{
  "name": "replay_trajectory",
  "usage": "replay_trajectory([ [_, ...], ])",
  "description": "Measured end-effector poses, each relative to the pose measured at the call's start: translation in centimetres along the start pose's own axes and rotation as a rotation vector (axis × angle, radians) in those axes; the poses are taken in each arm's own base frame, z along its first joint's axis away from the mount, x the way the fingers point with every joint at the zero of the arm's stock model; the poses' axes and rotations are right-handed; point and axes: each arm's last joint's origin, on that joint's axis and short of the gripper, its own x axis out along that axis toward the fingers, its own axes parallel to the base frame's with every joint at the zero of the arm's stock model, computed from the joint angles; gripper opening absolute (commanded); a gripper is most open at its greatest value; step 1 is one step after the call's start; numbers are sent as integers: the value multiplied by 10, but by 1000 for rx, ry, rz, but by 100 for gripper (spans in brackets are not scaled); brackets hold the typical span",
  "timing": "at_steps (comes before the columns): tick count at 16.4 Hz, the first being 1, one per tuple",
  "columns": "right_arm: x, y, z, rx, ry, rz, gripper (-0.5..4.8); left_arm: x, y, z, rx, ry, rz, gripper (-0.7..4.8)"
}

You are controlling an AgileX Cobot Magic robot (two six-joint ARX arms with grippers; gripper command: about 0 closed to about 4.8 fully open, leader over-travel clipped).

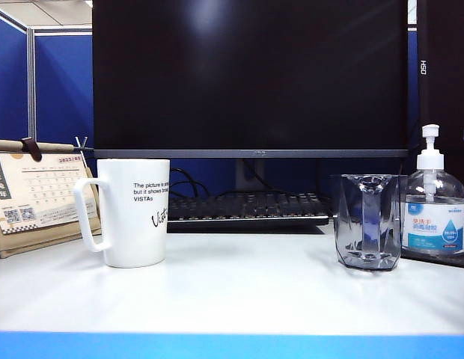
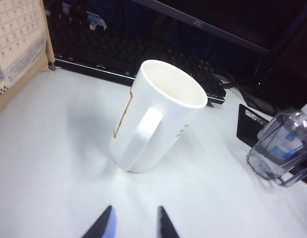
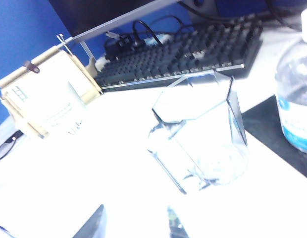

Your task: Swap the positions of the transparent plastic cup and the white ceramic cup.

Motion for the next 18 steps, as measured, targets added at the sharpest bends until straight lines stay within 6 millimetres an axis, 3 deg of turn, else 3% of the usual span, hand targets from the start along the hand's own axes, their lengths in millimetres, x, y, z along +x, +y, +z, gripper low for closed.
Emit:
replay_trajectory([
  [1, 0, 0, 1, -5, -8, 6, 153, 0, 0, 0, -27, -1, -2, 101],
  [3, 0, 2, 3, -16, -19, 41, 153, 0, -1, 1, -53, -8, -15, -6],
  [11, -1, 5, 9, 15, -66, 88, 157, 0, -5, 5, -117, -18, -123, -6],
  [13, -1, 7, 11, 6, -81, 108, 188, -1, -7, 7, -114, -25, -150, -5],
  [18, -1, 9, 15, -16, -120, 133, 211, -4, -13, 16, -99, -38, -201, 54],
])
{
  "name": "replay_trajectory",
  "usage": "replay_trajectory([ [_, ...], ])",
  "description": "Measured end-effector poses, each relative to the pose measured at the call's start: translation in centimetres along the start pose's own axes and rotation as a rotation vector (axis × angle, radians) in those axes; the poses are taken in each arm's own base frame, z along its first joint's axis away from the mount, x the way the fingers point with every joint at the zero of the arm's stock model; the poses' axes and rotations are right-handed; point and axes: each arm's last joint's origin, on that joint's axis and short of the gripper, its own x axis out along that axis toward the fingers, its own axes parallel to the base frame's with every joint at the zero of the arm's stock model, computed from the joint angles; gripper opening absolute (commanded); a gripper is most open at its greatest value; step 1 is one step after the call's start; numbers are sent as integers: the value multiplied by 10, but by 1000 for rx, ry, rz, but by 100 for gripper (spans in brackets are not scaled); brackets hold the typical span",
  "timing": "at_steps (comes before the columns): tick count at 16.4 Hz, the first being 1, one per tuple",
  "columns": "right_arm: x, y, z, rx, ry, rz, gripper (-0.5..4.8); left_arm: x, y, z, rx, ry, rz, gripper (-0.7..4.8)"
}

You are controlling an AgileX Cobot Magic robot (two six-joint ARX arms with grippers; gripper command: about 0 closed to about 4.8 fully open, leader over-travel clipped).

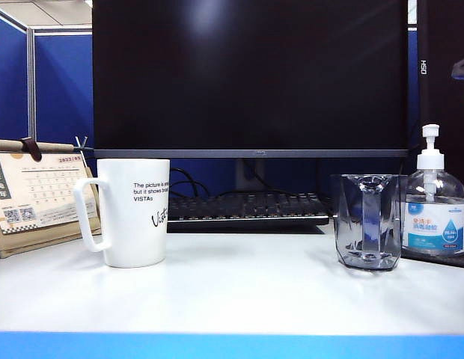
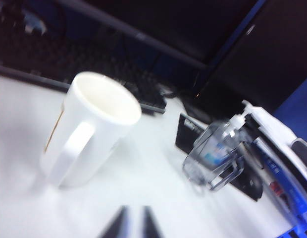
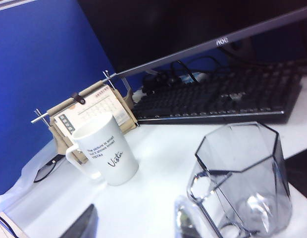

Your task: Swap the positions of the transparent plastic cup and the white ceramic cup.

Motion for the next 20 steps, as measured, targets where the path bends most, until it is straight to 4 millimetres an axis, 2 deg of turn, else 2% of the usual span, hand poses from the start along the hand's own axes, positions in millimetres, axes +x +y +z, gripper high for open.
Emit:
replay_trajectory([
  [4, 0, 1, 0, 63, 12, 30, 214, -6, -13, 16, 60, -5, 4, 59],
  [6, 0, 2, 0, 82, 26, 58, 249, -11, -18, 23, 82, 10, 50, 94],
  [11, -5, 19, 29, 31, -45, 105, 255, -9, -18, 26, 64, 98, 103, 157],
  [13, -6, 22, 32, 24, -50, 117, 258, -3, -18, 30, 29, 187, 122, 189],
  [15, -6, 21, 31, 32, -37, 112, 313, 11, -15, 36, 25, 297, 158, 190],
  [17, -6, 19, 27, 59, -1, 94, 318, 27, -11, 45, 66, 375, 208, 253],
  [20, -6, 18, 24, 96, 27, 81, 319, 49, -1, 41, 82, 472, 253, 256],
])
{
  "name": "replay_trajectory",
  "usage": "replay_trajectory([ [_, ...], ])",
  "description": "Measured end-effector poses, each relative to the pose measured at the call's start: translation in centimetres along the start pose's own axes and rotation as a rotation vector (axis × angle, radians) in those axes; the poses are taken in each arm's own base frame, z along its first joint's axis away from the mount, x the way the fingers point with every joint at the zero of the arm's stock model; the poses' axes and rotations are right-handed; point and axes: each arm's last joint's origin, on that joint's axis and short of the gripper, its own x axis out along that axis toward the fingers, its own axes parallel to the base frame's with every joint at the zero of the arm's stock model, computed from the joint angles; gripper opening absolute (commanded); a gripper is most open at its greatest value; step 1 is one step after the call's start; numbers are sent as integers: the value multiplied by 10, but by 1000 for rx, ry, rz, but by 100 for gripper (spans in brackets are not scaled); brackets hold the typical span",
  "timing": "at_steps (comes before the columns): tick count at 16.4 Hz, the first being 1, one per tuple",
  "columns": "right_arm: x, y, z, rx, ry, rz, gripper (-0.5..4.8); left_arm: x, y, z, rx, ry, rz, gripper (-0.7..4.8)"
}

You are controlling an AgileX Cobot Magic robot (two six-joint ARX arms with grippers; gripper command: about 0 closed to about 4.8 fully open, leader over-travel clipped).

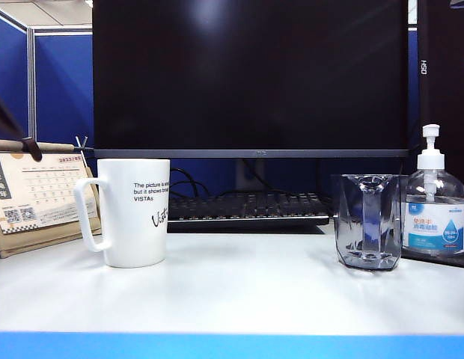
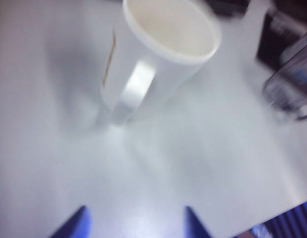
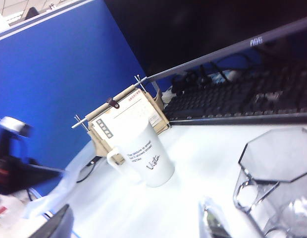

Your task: Swap the positions of the transparent plastic cup and the white ceramic cup.

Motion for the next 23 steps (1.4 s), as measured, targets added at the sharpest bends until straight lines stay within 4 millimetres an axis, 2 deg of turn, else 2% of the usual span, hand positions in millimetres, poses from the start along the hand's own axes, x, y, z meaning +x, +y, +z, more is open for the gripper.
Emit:
replay_trajectory([
  [2, 0, 0, -1, 34, 6, -4, 320, 15, -1, -1, 10, 48, -6, 256],
  [4, 0, -2, -3, 73, 31, -18, 342, 31, -5, -1, 47, 71, -3, 258],
  [6, 0, -4, -8, 109, 79, -26, 342, 46, -11, -2, 122, 62, 54, 289],
  [8, 0, -4, -10, 121, 100, -20, 342, 56, -10, -4, 180, 62, 128, 289],
  [11, 0, -4, -10, 121, 102, -17, 342, 66, -8, -6, 210, 78, 141, 343],
  [14, 0, -4, -10, 122, 103, -17, 342, 77, -7, -4, 228, 53, 138, 350],
  [23, 0, -4, -10, 122, 103, -17, 342, 79, -8, 6, 248, -71, 168, 350],
])
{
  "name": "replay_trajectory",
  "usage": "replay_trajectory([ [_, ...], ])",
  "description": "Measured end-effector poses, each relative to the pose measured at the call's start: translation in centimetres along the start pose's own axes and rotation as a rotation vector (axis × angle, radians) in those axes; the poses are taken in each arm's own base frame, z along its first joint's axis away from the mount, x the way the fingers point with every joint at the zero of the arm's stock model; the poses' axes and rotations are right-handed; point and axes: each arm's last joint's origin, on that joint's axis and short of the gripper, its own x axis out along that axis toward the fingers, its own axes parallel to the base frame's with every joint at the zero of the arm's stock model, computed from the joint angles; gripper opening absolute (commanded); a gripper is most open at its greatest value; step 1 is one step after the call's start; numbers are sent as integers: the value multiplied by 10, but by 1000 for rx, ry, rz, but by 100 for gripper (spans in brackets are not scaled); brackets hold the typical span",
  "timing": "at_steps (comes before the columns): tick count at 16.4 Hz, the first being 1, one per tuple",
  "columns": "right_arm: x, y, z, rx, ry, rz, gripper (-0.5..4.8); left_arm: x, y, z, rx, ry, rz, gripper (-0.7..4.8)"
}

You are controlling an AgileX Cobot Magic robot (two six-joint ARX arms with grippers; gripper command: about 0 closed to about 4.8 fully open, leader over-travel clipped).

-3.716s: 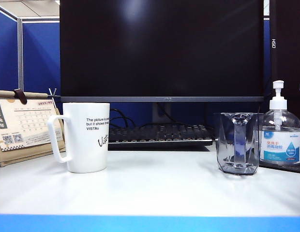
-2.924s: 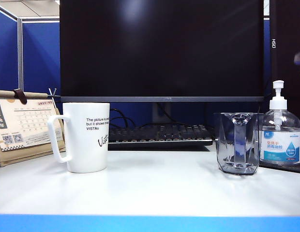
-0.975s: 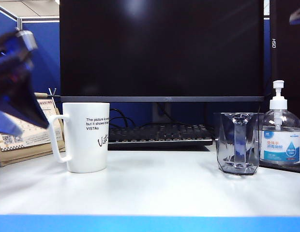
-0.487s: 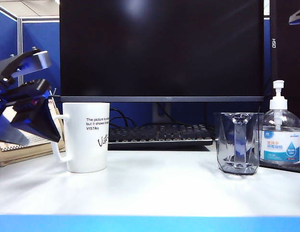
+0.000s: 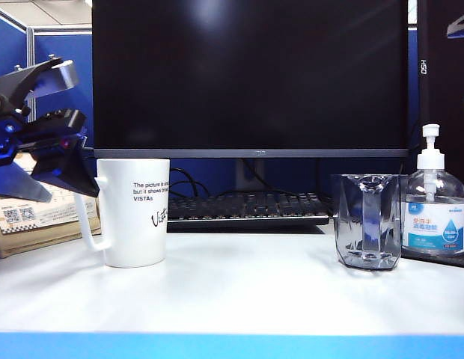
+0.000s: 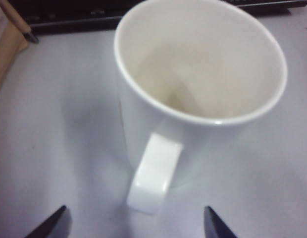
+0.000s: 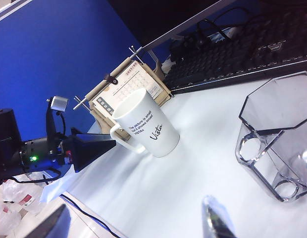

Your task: Swap the positions of the transparent plastic cup and the white ceramic cup.

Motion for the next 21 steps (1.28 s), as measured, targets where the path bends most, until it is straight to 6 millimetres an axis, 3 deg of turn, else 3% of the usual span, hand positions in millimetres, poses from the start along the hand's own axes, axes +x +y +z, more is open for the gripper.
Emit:
replay_trajectory([
  [4, 0, 0, 0, 0, 0, 0, 342, 2, 0, 3, 31, -41, 19, 350],
  [11, 0, 0, 0, 0, 0, 1, 341, 27, 3, -11, 40, 15, 87, 350],
  [16, 0, 0, 0, 0, 2, 2, 337, 29, 2, -1, 36, -99, 86, 340],
  [21, 0, 0, 0, 0, 1, 2, 325, 51, 3, -6, 58, -56, 97, 340],
])
